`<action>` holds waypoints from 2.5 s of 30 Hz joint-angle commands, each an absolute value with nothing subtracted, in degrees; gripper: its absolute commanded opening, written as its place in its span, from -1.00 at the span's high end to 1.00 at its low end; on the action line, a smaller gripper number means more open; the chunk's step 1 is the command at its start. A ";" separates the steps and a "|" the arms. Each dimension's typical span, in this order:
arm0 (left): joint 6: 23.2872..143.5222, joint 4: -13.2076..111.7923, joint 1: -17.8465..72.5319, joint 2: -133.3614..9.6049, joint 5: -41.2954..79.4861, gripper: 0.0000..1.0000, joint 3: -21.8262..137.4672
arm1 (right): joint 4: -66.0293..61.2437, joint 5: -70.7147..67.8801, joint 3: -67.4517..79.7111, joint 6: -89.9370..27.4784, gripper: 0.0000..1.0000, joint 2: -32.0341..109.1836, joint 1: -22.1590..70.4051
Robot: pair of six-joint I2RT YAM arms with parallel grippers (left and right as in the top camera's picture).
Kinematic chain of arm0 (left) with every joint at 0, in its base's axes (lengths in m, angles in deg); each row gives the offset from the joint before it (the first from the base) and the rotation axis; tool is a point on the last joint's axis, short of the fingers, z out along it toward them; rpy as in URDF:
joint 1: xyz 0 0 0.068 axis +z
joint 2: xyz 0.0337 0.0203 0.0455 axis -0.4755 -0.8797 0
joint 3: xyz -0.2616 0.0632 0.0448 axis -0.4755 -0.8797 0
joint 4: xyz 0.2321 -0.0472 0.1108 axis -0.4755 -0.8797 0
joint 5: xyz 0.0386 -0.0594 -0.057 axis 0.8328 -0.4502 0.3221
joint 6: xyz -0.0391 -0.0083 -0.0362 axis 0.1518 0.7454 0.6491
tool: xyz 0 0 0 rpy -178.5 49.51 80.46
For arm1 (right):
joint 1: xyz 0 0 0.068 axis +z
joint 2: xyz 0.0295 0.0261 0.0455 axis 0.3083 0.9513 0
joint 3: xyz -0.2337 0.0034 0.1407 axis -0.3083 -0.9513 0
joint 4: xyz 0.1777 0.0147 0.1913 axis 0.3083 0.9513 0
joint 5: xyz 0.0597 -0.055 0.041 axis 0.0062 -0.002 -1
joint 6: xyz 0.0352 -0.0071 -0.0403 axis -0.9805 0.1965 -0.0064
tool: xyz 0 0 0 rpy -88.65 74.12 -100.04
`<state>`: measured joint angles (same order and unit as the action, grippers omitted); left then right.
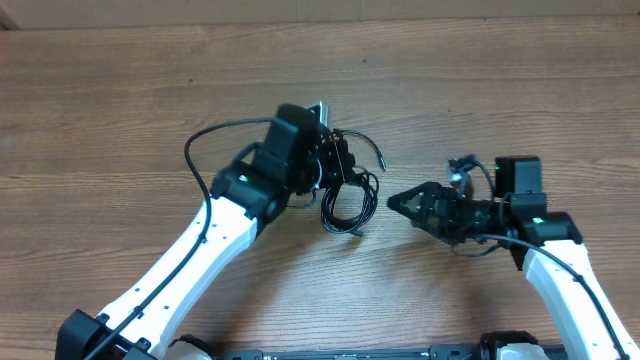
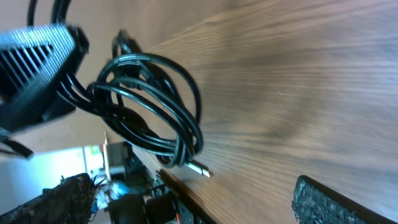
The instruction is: Untangle cables
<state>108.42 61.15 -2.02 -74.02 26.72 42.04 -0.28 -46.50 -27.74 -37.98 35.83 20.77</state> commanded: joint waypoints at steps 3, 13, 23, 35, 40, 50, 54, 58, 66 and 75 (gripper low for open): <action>107.35 61.22 0.58 -72.82 10.37 0.92 45.21 | -9.92 -46.39 -29.18 -38.81 -0.95 35.42 25.27; 108.03 61.35 2.26 -72.80 5.15 0.92 45.23 | -18.80 -39.74 -29.18 -46.51 -0.70 35.42 26.87; 108.29 61.37 2.59 -72.80 8.10 0.92 45.23 | -19.78 -39.20 -29.18 -45.61 -0.54 35.42 35.02; 108.29 57.28 3.05 -72.80 16.82 0.92 45.23 | -20.17 -35.35 -29.16 -44.47 -0.85 35.42 36.26; 109.38 57.28 3.05 -72.80 13.65 0.91 45.23 | -21.20 -35.24 -29.16 -44.06 -0.75 35.42 36.64; 111.50 58.88 3.77 -72.80 2.40 0.92 45.23 | -22.16 -28.31 -29.16 -42.05 -0.69 35.42 37.88; 112.18 58.88 4.36 -72.80 0.50 0.91 45.23 | -22.77 -28.36 -29.16 -41.02 -0.42 35.42 37.88; 112.16 58.88 4.45 -72.80 0.60 0.92 45.23 | -23.10 -29.73 -29.16 -41.04 0.16 35.42 37.88; 113.47 58.88 4.49 -72.82 0.56 0.91 45.23 | -22.93 -34.15 -29.16 -41.06 -0.19 35.42 37.88; 115.17 64.45 4.82 -72.82 -1.38 0.92 45.23 | -22.91 -36.42 -29.16 -41.02 -0.72 35.42 37.88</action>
<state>114.26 63.07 4.16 -74.02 1.57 43.37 -22.56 -34.00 -28.98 -41.31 35.83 37.60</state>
